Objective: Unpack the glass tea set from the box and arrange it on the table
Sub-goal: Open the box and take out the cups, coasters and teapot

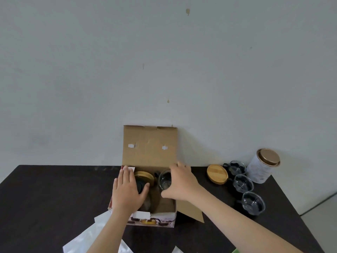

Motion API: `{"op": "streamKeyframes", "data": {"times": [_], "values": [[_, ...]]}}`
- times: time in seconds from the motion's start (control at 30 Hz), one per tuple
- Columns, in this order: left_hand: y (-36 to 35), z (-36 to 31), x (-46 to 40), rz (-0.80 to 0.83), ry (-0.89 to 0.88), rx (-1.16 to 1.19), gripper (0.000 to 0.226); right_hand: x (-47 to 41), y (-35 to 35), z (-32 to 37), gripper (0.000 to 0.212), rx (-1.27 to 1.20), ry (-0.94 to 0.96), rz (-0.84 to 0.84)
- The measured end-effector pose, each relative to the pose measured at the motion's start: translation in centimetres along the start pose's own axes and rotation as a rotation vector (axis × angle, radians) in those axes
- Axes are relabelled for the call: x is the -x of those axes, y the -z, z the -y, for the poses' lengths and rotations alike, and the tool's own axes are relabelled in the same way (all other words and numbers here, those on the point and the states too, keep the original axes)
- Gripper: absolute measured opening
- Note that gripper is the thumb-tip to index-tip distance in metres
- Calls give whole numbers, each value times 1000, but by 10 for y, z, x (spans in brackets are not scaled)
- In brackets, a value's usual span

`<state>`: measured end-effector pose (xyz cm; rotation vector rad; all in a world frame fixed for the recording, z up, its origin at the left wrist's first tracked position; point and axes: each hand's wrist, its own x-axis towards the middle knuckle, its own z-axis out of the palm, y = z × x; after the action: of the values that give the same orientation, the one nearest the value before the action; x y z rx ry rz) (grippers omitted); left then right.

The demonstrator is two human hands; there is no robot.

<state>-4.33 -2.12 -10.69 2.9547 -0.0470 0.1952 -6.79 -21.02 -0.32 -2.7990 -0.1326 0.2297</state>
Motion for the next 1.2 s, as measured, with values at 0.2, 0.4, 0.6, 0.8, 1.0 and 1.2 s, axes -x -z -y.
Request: {"op": "streamKeyframes", "data": {"times": [0.2,0.4,0.6,0.8,1.0,1.2], "values": [[2,1,1,-2,-11,10,92,61,14,-76,73,-57,-164,22],[4,0,1,3,-27,-16,91,94,26,-177,77,32,-433,-9],[3,-1,0,7,-26,-43,92,91,44,-269,70,125,-568,-50],[0,0,-1,3,-29,-44,97,69,38,-317,71,144,-648,-27],[-2,1,-2,16,-9,-48,96,51,15,-337,63,104,-658,49],[-2,1,-3,24,-7,-53,96,44,12,-351,84,-28,-657,85]]}}
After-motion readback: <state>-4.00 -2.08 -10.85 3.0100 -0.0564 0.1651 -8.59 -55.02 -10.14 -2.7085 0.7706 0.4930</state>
